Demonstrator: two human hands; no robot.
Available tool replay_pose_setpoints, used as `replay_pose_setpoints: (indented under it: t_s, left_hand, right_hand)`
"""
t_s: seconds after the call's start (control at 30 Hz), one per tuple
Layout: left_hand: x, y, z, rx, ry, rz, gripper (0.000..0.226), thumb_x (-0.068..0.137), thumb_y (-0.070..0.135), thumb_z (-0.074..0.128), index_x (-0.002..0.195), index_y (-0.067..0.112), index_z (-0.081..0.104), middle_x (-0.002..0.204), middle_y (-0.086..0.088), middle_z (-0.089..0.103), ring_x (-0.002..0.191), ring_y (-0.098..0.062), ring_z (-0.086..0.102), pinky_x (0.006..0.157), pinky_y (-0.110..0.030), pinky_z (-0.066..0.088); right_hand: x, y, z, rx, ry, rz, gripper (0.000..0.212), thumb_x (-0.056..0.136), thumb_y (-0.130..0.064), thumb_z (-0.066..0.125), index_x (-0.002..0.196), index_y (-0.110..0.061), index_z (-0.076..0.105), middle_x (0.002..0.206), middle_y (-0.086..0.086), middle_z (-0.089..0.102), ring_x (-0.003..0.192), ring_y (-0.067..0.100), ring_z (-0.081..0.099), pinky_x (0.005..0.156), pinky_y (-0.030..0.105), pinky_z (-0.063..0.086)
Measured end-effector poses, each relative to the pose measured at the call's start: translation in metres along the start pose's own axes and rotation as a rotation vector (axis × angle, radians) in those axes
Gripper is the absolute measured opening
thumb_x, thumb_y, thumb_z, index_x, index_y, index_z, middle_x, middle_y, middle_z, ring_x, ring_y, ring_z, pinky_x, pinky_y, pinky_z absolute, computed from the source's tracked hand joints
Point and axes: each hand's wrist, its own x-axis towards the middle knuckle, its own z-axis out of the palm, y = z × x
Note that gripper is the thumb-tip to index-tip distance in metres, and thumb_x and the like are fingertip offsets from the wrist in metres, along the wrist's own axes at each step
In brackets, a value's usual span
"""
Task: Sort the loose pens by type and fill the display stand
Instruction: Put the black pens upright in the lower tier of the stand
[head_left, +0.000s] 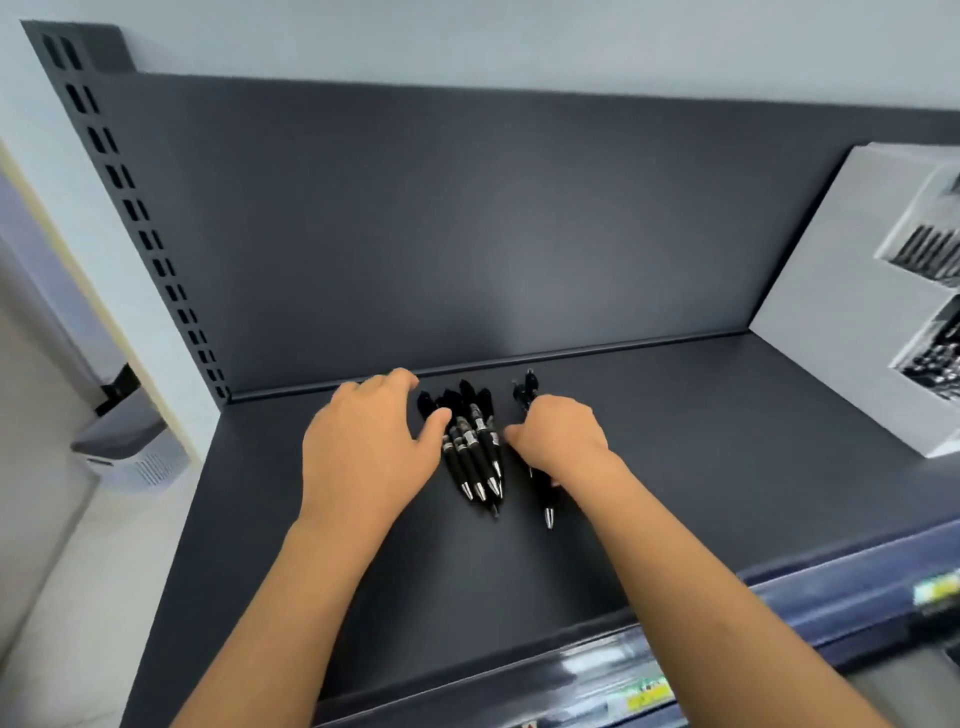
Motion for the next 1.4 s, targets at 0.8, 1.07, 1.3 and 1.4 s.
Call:
replay_pose_setpoints:
  t_s: [0.8,1.07,1.3,1.4]
  left_hand:
    - [-0.032,0.449,0.123,-0.82,-0.143,1.013,0.02,0.086,0.029,0.067,0.099,0.018,0.077,0.105,0.012,0.069,0.098,0.0,0.062,0.087,-0.029,0.051]
    - [-0.025,0.54,0.156,-0.816,-0.107,0.892,0.009,0.089,0.014,0.066,0.094,0.008,0.071,0.092,0.002,0.065,0.088,-0.005,0.06,0.081,-0.028,0.05]
    - [-0.006,0.552,0.163,-0.766,-0.039,0.98,0.017,0.09,0.013,0.066,0.104,0.006,0.072,0.104,0.0,0.066,0.096,-0.007,0.063,0.086,-0.026,0.051]
    - [-0.004,0.558,0.16,-0.956,0.082,0.877,0.011,0.088,0.008,0.065,0.095,0.004,0.072,0.095,-0.001,0.068,0.086,-0.006,0.065,0.076,-0.021,0.052]
  right_hand:
    - [-0.049,0.412,-0.188,1.625,0.177,0.141,0.032,0.095,-0.027,0.055,0.068,-0.012,0.052,0.048,-0.002,0.034,0.03,0.007,0.03,0.029,0.016,0.023]
    - [-0.019,0.48,-0.219,1.864,-0.002,0.025,0.031,0.096,-0.012,0.046,0.064,-0.01,0.05,0.044,-0.004,0.044,0.028,0.003,0.03,0.03,0.013,0.016]
    - [-0.013,0.5,-0.22,1.91,-0.062,-0.002,0.031,0.097,-0.022,0.05,0.069,-0.008,0.052,0.054,0.002,0.043,0.029,0.005,0.03,0.029,0.014,0.019]
    - [-0.003,0.512,-0.219,1.918,-0.08,0.059,0.032,0.091,-0.035,0.058,0.077,-0.008,0.054,0.076,0.011,0.065,0.028,0.003,0.03,0.026,0.015,0.023]
